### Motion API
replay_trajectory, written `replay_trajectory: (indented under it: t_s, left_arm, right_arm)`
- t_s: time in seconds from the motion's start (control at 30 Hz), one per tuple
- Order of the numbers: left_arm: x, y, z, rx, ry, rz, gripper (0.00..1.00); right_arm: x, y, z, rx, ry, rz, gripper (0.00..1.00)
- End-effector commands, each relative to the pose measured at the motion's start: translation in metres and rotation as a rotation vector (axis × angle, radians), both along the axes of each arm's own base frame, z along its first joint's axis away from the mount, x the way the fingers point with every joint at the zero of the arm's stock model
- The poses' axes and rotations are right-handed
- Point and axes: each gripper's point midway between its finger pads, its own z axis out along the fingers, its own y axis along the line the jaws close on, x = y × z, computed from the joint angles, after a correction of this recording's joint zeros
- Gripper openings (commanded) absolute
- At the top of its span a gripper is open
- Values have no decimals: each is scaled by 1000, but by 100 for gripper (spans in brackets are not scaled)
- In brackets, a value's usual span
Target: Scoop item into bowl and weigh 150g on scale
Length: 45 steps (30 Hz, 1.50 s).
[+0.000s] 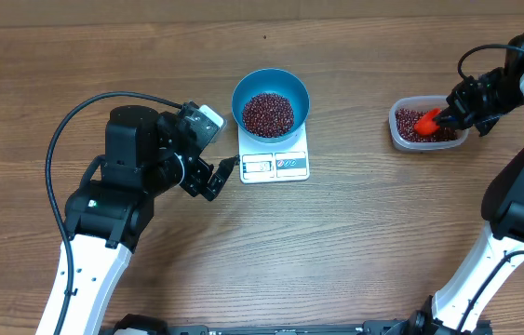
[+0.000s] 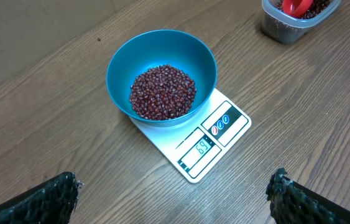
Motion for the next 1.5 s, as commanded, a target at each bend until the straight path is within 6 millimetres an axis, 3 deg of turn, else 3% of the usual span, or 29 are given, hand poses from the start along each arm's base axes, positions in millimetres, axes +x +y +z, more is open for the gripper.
replay_trajectory:
  t_s: [0.0,0.33,0.53,0.7,0.8,1.03,1.13,1.3,1.37,1.47]
  left_arm:
    - [0,0,0,-17,10,4,100]
    - [0,0,0,-17,10,4,100]
    - [0,0,0,-17,10,4,100]
    - [0,0,0,-17,10,4,100]
    - [0,0,0,-17,10,4,100]
    - [0,0,0,-17,10,3,99]
    - [0,0,0,-17,10,3,100]
    - [0,0,0,-17,10,4,100]
    - [0,0,0,-17,10,4,100]
    - [0,0,-1,-17,11,4,100]
  right_arm:
    - [4,-14,-7,-46,-11,1,14]
    - [17,-23,-7,-71,-76,6,15]
    - [20,-21,-5,-55,-93,6,4]
    - [17,-18,-5,-45,-86,15,4]
    - [16,-18,1,-53,-108,61,4]
    - [26,-28,56,-161,-262,210,4]
    - [32,-29,76,-232,-348,352,4]
    - [21,-36,68,-374,-304,579,4]
    - [19,-42,65,-455,-261,637,4]
    - [25,-36,64,-468,-274,652,4]
